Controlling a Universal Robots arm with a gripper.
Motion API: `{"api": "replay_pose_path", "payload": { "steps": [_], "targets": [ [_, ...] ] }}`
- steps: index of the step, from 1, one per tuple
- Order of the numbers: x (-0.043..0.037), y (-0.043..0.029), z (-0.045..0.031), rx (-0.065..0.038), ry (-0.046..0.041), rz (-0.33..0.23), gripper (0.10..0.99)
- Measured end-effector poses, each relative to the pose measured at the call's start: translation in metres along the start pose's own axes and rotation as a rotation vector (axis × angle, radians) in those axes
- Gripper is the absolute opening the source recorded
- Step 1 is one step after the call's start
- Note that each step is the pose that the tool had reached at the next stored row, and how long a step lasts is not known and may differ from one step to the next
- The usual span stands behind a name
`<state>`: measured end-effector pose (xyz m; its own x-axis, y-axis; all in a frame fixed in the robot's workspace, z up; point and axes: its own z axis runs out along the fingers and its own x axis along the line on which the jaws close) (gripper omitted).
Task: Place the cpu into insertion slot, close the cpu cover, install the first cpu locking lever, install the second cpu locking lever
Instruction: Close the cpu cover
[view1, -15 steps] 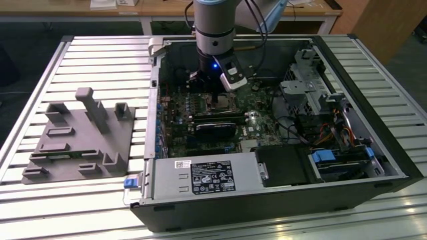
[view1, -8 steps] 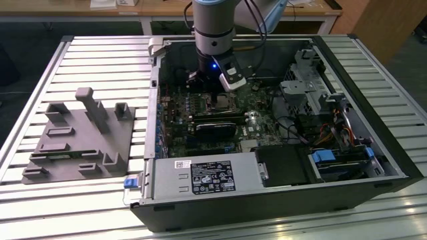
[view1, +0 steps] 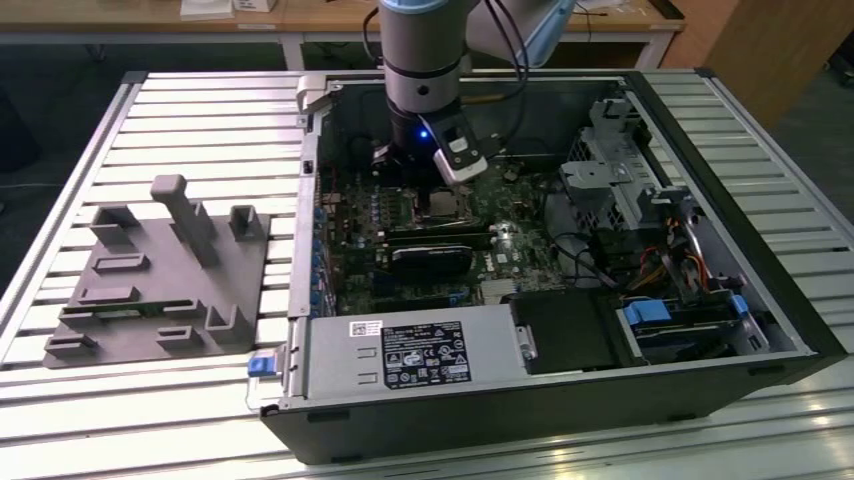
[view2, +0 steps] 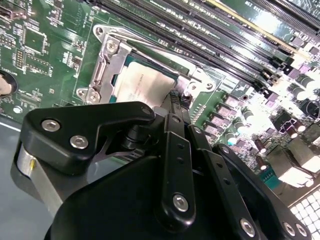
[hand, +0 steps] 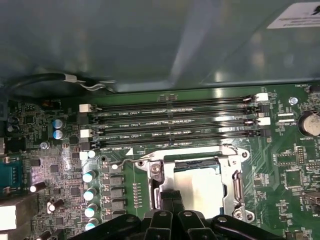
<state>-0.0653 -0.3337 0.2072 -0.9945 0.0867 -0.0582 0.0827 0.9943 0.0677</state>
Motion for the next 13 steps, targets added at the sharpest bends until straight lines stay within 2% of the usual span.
{"api": "replay_pose_path", "payload": {
  "steps": [13],
  "targets": [
    [0.0016,-0.0003,0.0022,0.0,0.0003,-0.002,0.106]
  ]
}}
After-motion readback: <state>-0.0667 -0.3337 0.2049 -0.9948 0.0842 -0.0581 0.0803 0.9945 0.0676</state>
